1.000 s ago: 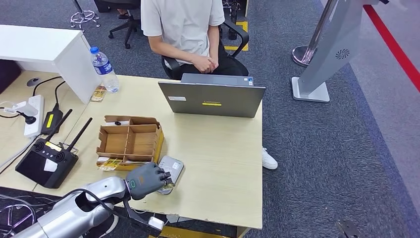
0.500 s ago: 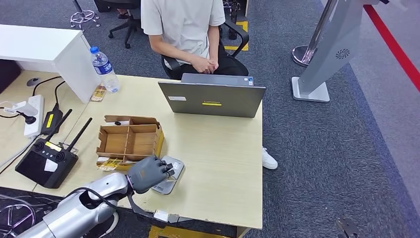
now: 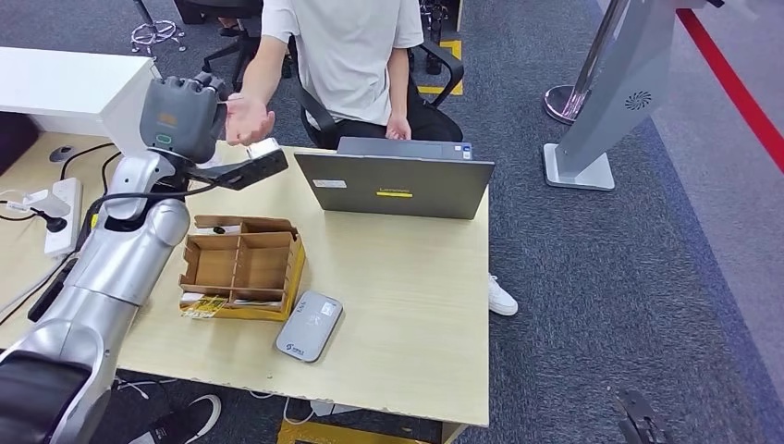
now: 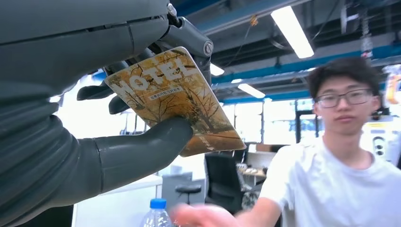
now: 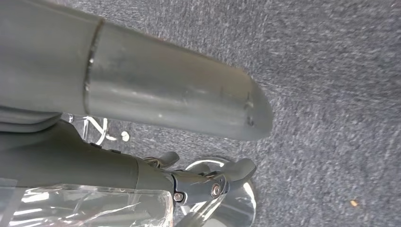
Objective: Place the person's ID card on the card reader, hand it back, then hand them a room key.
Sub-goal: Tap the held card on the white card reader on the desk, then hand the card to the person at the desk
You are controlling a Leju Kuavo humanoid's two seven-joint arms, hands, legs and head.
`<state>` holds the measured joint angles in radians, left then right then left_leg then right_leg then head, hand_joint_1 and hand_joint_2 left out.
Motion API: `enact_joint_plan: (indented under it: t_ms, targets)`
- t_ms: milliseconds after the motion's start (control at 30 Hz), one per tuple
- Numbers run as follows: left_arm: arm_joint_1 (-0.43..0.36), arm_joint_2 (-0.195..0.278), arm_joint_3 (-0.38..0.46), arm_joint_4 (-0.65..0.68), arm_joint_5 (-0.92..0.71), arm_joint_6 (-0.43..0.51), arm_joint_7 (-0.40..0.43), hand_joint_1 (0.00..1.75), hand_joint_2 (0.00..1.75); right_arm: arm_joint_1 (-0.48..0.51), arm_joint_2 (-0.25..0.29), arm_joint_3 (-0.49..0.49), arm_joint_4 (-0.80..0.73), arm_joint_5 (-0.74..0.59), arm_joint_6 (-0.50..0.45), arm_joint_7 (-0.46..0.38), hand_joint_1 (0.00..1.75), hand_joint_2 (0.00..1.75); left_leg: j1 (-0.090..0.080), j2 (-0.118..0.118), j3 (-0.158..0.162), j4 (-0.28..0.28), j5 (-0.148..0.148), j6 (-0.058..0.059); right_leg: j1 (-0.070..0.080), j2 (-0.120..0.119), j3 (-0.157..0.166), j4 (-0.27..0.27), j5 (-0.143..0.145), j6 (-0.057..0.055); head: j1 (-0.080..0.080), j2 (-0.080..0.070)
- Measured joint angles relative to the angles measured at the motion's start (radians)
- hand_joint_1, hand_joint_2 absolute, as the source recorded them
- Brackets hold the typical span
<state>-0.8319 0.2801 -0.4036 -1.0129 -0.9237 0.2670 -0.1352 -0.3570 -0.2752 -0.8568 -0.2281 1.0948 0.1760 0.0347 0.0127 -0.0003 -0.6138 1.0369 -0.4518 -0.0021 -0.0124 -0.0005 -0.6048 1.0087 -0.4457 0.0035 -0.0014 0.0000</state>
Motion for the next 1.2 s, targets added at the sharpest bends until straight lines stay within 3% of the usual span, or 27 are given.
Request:
enact_joint_plan:
  t_ms: [167, 300, 633, 800, 967, 1200]
  targets:
    - [-0.072, -0.024, 0.051, 0.122, 0.017, -0.015, -0.026, 1.75, 1.75, -0.016, 0.008, 0.005, 0.0, 0.0, 0.001, 0.003, 0.0, 0.0, 0.0, 0.0, -0.001, 0.0, 0.0, 0.0, 0.0, 0.0, 0.0, 0.0, 0.0, 0.0, 0.0, 0.0]
    - [-0.091, -0.029, 0.063, 0.145, 0.026, -0.044, -0.033, 0.0, 1.75, -0.016, 0.009, 0.006, 0.0, -0.001, 0.001, -0.001, 0.0, 0.0, 0.0, 0.0, -0.001, 0.0, -0.001, 0.0, 0.0, 0.0, -0.001, 0.0, 0.0, 0.0, 0.0, 0.0]
    - [-0.08, -0.031, 0.064, 0.14, 0.028, -0.078, -0.034, 0.0, 1.75, -0.006, 0.008, 0.006, 0.0, -0.004, 0.002, -0.015, 0.0, 0.0, 0.0, 0.0, -0.001, 0.0, -0.001, 0.0, 0.0, 0.0, 0.0, 0.0, 0.0, 0.0, 0.0, 0.0]
    - [-0.042, -0.011, 0.064, 0.072, 0.029, -0.106, -0.035, 0.0, 1.75, 0.012, 0.005, 0.003, 0.0, -0.014, 0.001, -0.027, 0.0, 0.0, 0.0, 0.0, -0.001, 0.0, -0.001, 0.0, 0.0, 0.0, -0.001, 0.0, 0.0, 0.0, 0.0, 0.0]
    - [0.072, 0.053, 0.053, -0.117, 0.037, -0.135, -0.057, 0.0, 1.75, 0.05, -0.007, -0.009, 0.0, -0.04, 0.001, -0.058, 0.0, 0.0, 0.0, 0.0, -0.001, 0.0, -0.002, -0.001, 0.0, 0.001, -0.001, 0.0, -0.002, 0.001, 0.0, 0.0]
    - [0.289, 0.193, 0.028, -0.424, 0.04, -0.112, -0.132, 0.0, 1.75, 0.106, -0.026, -0.036, -0.004, -0.067, 0.0, -0.091, 0.0, 0.0, 0.0, 0.002, -0.001, -0.001, -0.005, -0.001, 0.0, 0.003, -0.002, 0.0, -0.003, 0.001, 0.0, 0.0]
